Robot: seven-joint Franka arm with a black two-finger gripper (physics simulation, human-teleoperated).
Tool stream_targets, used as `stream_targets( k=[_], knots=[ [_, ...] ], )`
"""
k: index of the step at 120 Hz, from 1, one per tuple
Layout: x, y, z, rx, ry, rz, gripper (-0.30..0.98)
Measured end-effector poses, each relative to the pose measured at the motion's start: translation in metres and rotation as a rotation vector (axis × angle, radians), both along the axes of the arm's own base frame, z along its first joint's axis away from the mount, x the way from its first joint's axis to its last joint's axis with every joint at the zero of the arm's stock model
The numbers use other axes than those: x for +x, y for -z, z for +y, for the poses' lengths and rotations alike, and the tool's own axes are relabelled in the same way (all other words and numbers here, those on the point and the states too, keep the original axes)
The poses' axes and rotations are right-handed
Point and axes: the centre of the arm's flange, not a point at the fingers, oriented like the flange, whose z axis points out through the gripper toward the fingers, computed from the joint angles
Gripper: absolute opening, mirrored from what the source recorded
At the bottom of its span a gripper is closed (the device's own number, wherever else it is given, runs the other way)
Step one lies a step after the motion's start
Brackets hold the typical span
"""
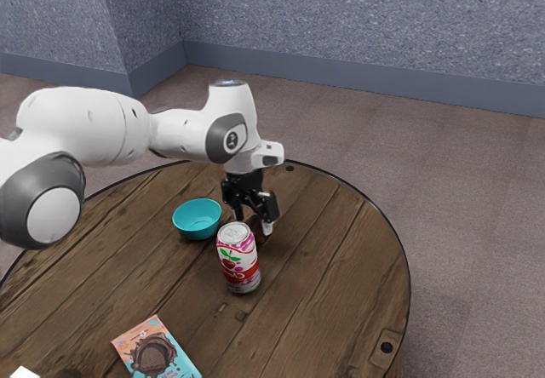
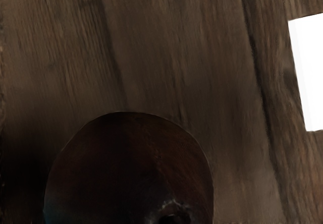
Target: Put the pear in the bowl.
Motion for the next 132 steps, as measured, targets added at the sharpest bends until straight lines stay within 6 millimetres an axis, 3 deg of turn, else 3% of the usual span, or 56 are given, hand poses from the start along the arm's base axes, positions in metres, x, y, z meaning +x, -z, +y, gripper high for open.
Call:
stream_targets(
  k=[30, 82, 111, 132],
  knots=[
    [0.007, 0.025, 0.003, 0.007, -0.042, -0.014, 0.62],
    [0.011, 0.037, 0.003, -0.004, -0.087, -0.029, 0.44],
    [0.012, 0.031, 0.009, 0.012, -0.098, -0.040, 0.30],
    [0.015, 0.009, 0.018, 0.042, -0.109, -0.066, 0.17]
  ],
)
